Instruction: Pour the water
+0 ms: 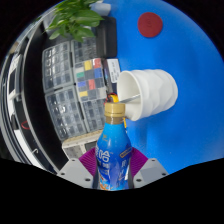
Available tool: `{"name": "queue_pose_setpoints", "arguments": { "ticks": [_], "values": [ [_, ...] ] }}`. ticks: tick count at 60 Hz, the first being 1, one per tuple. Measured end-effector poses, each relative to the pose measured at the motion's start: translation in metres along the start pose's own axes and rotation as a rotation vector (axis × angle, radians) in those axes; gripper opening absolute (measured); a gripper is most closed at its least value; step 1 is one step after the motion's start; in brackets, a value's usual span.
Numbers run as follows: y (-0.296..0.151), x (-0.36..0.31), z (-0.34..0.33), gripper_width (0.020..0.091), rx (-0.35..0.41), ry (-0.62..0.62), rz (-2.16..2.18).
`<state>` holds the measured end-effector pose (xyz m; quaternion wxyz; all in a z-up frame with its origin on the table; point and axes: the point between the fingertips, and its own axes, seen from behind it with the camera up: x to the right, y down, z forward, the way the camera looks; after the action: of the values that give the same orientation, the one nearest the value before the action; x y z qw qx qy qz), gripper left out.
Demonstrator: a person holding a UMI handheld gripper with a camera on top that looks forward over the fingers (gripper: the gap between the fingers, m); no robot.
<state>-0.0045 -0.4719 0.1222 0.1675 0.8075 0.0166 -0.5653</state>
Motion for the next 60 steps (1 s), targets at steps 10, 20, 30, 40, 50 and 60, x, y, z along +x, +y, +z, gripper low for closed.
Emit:
{"name": "queue_pose_setpoints", "arguments": {
  "ticks": [10, 20, 30, 40, 50, 60],
  "values": [
    [-0.005, -0.006, 0.004, 0.0404, -0.013, -0.013, 0.107],
    [-0.005, -0.019, -0.004, 0.0404, -0.046, 0.007, -0.152],
    [-0.045, -0.082, -0.029, 0.0408, 0.052, -0.021, -0.765],
    [-0.108, -0.139, -0.054, 0.0406, 0.230, 0.013, -1.198],
    [-0.174, -0.156, -0.067, 0.0406, 0.366, 0.100, -1.478],
    [-0.228, -0.122, -0.062, 0.0404, 0.396, 0.214, -1.619]
  ]
}}
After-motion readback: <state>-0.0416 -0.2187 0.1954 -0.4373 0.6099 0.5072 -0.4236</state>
